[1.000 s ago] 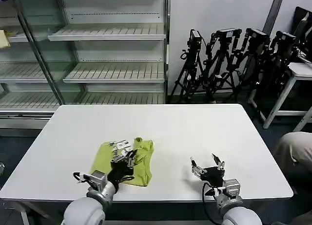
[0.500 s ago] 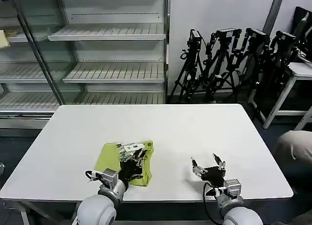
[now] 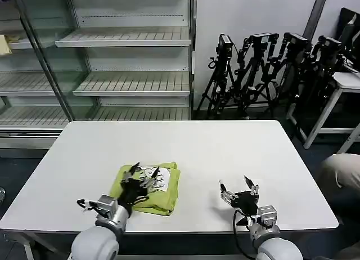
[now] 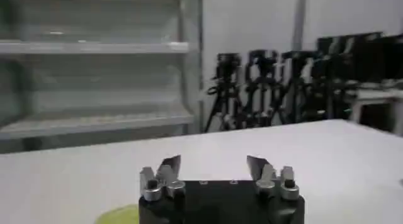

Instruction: Fold and organize the clothes.

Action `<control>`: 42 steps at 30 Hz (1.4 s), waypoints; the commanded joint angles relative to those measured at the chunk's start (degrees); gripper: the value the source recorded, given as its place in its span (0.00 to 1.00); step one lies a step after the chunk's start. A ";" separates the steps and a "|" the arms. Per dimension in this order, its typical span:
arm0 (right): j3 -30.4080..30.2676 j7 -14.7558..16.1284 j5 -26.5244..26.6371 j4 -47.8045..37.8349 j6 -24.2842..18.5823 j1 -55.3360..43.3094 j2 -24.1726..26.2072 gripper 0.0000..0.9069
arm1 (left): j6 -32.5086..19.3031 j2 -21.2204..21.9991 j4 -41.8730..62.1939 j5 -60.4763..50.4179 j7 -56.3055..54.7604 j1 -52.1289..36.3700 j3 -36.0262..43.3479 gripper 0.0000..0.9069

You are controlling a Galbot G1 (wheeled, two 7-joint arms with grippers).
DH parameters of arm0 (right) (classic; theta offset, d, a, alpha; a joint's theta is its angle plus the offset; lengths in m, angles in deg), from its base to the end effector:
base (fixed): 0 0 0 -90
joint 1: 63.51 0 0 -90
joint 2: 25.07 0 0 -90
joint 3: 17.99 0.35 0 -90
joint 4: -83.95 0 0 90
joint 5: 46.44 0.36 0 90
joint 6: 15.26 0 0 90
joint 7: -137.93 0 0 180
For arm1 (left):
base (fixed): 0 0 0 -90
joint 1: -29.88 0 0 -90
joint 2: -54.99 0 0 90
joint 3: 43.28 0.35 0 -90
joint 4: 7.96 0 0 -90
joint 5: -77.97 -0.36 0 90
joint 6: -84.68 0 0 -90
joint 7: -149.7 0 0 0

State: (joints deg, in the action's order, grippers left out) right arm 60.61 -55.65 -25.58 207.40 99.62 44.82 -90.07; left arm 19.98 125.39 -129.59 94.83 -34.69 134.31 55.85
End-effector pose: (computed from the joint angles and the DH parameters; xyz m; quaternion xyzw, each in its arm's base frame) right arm 0.2284 -0.0102 -0.2468 0.0824 -0.9865 0.0337 0.1373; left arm 0.2512 0.0083 -0.2383 -0.1192 -0.9871 -0.0202 0.1051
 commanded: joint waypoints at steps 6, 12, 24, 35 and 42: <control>-0.15 0.01 0.05 -0.09 -0.01 -0.09 0.22 1.00 | 7.70 -1.75 7.47 6.32 -2.17 2.21 -11.27 1.00; -0.07 0.01 0.05 -0.19 -0.01 -0.02 0.21 1.00 | 7.53 -1.80 10.05 9.16 -1.98 0.29 -11.37 1.00; 0.38 -0.02 0.02 0.02 0.00 0.07 -0.16 1.00 | 7.71 -2.32 10.94 12.27 1.93 0.22 -10.59 0.02; 0.25 -0.01 -0.02 0.01 -0.01 0.19 -0.17 1.00 | 7.34 -1.82 11.00 11.53 2.20 -0.01 -10.61 0.02; 0.11 -0.02 -0.04 0.04 -0.20 0.07 -0.15 1.00 | 7.29 -7.73 9.66 10.21 3.12 -0.95 -18.37 0.02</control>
State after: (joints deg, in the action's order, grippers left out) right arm 60.72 -55.65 -25.60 207.43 99.47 44.92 -90.22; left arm 26.93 122.67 -119.19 105.37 -32.51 133.99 44.44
